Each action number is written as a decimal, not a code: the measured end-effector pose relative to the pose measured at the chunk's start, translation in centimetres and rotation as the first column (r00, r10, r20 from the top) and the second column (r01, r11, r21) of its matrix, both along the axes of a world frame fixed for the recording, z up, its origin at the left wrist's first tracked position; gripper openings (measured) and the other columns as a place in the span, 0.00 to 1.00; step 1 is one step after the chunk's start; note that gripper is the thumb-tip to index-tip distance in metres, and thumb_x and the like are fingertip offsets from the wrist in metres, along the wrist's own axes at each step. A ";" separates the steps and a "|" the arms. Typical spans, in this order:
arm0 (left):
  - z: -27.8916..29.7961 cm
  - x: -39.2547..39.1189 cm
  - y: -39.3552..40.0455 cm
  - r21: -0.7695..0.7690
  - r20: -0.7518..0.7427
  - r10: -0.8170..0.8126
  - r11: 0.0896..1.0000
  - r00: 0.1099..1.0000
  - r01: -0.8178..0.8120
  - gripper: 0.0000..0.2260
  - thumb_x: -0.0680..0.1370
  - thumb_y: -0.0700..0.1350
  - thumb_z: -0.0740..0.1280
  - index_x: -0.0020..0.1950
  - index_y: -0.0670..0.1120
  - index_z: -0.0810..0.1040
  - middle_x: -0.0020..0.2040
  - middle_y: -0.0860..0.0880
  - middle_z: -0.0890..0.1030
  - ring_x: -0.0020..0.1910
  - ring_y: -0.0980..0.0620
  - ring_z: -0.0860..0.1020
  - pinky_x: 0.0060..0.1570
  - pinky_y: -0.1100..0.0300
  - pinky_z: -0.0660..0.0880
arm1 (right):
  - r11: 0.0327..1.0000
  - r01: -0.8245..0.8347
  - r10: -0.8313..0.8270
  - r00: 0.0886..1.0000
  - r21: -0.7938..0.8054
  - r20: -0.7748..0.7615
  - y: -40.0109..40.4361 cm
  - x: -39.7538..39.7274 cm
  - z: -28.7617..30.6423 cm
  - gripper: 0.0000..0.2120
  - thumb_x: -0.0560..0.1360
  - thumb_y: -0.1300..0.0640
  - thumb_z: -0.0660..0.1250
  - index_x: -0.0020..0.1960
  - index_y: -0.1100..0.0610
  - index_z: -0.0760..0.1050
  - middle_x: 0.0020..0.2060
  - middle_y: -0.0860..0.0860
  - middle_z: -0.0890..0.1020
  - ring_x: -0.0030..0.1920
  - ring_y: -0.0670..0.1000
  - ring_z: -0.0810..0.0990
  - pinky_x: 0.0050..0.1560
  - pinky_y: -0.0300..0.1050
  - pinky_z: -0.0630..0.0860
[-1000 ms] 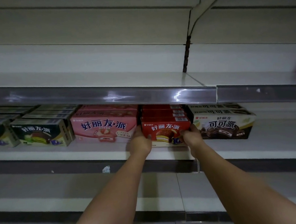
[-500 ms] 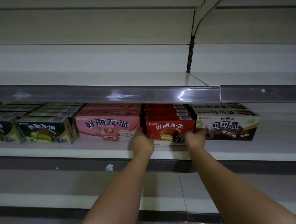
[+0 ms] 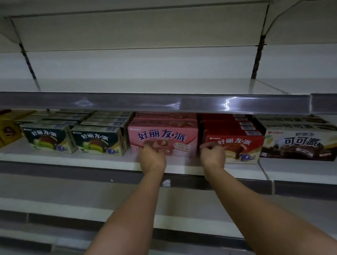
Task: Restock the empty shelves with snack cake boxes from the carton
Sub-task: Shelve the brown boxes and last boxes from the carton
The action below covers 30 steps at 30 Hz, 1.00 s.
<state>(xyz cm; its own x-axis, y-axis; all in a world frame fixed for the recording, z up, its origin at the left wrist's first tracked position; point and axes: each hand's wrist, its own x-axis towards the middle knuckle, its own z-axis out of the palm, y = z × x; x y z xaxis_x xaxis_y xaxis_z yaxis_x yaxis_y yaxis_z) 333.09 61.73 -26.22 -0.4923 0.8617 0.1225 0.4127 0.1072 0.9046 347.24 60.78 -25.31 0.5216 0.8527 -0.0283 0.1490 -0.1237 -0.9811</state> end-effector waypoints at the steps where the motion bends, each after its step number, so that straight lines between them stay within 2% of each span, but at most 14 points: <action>1: -0.2 -1.3 0.4 -0.004 -0.020 -0.016 1.000 1.000 0.016 0.13 0.76 0.37 0.64 0.61 0.40 0.74 0.59 0.39 0.77 0.56 0.39 0.77 0.55 0.51 0.73 | 1.000 -0.017 0.016 0.999 -0.020 -0.030 0.3 -1.2 -0.1 0.09 0.77 0.64 0.59 0.47 0.57 0.78 0.45 0.57 0.80 0.45 0.57 0.76 0.46 0.45 0.71; 4: -0.6 -4.1 1.1 -0.036 -0.044 -0.071 0.997 0.996 0.069 0.17 0.76 0.37 0.65 0.65 0.39 0.72 0.63 0.38 0.74 0.59 0.39 0.75 0.57 0.53 0.72 | 0.997 0.039 -0.049 0.985 -0.066 -0.167 1.1 -4.0 -0.2 0.10 0.78 0.63 0.58 0.56 0.60 0.76 0.53 0.59 0.79 0.53 0.60 0.76 0.56 0.49 0.73; 5: -0.7 -4.7 1.3 -0.058 -0.044 -0.090 0.994 0.995 0.088 0.19 0.76 0.37 0.64 0.67 0.39 0.69 0.64 0.38 0.72 0.61 0.39 0.74 0.58 0.52 0.71 | 0.994 0.066 -0.084 0.969 -0.084 -0.231 1.5 -4.7 -0.3 0.12 0.79 0.63 0.58 0.59 0.62 0.74 0.52 0.59 0.78 0.54 0.60 0.76 0.57 0.48 0.72; 7: -0.8 -6.1 1.8 -0.091 -0.017 -0.136 0.987 0.991 0.134 0.25 0.76 0.37 0.64 0.73 0.40 0.62 0.69 0.37 0.67 0.64 0.38 0.70 0.61 0.51 0.69 | 0.990 0.069 -0.107 0.932 -0.119 -0.346 2.0 -6.2 -0.4 0.13 0.78 0.64 0.59 0.61 0.65 0.72 0.48 0.57 0.76 0.45 0.57 0.77 0.48 0.46 0.72; 9: -0.8 -6.9 2.1 -0.094 0.026 -0.171 0.980 0.985 0.173 0.33 0.76 0.37 0.65 0.77 0.43 0.52 0.74 0.38 0.57 0.70 0.38 0.63 0.67 0.51 0.65 | 0.990 0.038 -0.090 0.907 -0.133 -0.411 2.5 -7.2 -0.3 0.14 0.77 0.64 0.60 0.62 0.64 0.72 0.43 0.56 0.76 0.35 0.52 0.73 0.36 0.43 0.71; 11: -0.7 -7.7 2.7 -0.111 0.027 -0.200 0.973 0.979 0.202 0.38 0.76 0.38 0.66 0.78 0.44 0.45 0.77 0.40 0.50 0.74 0.39 0.57 0.71 0.51 0.60 | 0.990 0.023 -0.084 0.890 -0.139 -0.448 2.9 -8.0 0.0 0.16 0.76 0.64 0.63 0.63 0.61 0.72 0.44 0.56 0.77 0.34 0.50 0.72 0.31 0.42 0.68; 13: -0.8 -8.4 3.5 -0.148 0.022 -0.240 0.959 0.971 0.240 0.39 0.76 0.40 0.66 0.78 0.45 0.44 0.77 0.41 0.49 0.74 0.39 0.57 0.71 0.50 0.61 | 0.990 -0.002 -0.066 0.879 -0.142 -0.472 2.9 -8.3 0.4 0.17 0.75 0.63 0.64 0.64 0.59 0.73 0.42 0.54 0.78 0.35 0.50 0.73 0.30 0.42 0.68; 15: -1.3 -8.9 4.3 -0.171 0.066 -0.310 0.933 0.949 0.316 0.39 0.76 0.40 0.67 0.79 0.47 0.45 0.77 0.41 0.54 0.72 0.40 0.61 0.70 0.50 0.63 | 0.991 -0.015 -0.051 0.877 -0.134 -0.478 3.0 -8.6 0.7 0.17 0.75 0.62 0.63 0.63 0.59 0.73 0.40 0.53 0.77 0.36 0.51 0.74 0.33 0.42 0.71; 18: -2.1 -9.2 4.5 -0.156 0.129 -0.363 0.911 0.923 0.381 0.38 0.74 0.40 0.67 0.78 0.48 0.49 0.73 0.41 0.65 0.66 0.42 0.70 0.65 0.52 0.70 | 0.993 -0.028 -0.031 0.884 -0.119 -0.466 2.9 -8.9 0.5 0.17 0.74 0.58 0.64 0.63 0.58 0.72 0.43 0.54 0.77 0.39 0.52 0.73 0.39 0.45 0.72; 20: -2.3 -9.2 4.4 -0.128 0.139 -0.368 0.914 0.919 0.386 0.39 0.73 0.40 0.68 0.78 0.49 0.49 0.71 0.41 0.67 0.64 0.42 0.72 0.61 0.54 0.72 | 0.996 -0.031 -0.015 0.879 -0.089 -0.477 3.0 -9.2 0.3 0.16 0.75 0.58 0.64 0.62 0.56 0.72 0.44 0.53 0.77 0.38 0.51 0.73 0.35 0.43 0.70; 23: -2.2 -9.3 4.7 -0.110 0.161 -0.386 0.907 0.908 0.406 0.40 0.72 0.40 0.69 0.77 0.50 0.49 0.71 0.43 0.67 0.64 0.43 0.72 0.61 0.55 0.71 | 0.998 -0.033 -0.002 0.852 -0.059 -0.524 3.1 -9.1 0.3 0.09 0.76 0.58 0.61 0.56 0.54 0.71 0.40 0.52 0.77 0.35 0.50 0.73 0.34 0.43 0.71; 27: -2.1 -9.8 4.5 -0.133 0.115 -0.412 0.895 0.904 0.425 0.37 0.74 0.41 0.69 0.77 0.49 0.52 0.69 0.43 0.70 0.63 0.43 0.72 0.60 0.55 0.71 | 0.997 -0.039 -0.004 0.860 -0.074 -0.510 3.0 -8.9 0.3 0.02 0.78 0.59 0.59 0.49 0.54 0.70 0.39 0.51 0.75 0.33 0.49 0.71 0.29 0.40 0.68; 30: -1.9 -10.7 3.4 -0.090 -0.015 -0.382 0.921 0.924 0.380 0.25 0.75 0.39 0.66 0.72 0.45 0.65 0.65 0.42 0.73 0.61 0.42 0.74 0.59 0.53 0.72 | 0.997 -0.040 0.003 0.873 -0.065 -0.488 2.7 -9.3 0.3 0.06 0.77 0.59 0.60 0.54 0.54 0.70 0.43 0.53 0.76 0.36 0.49 0.73 0.33 0.41 0.70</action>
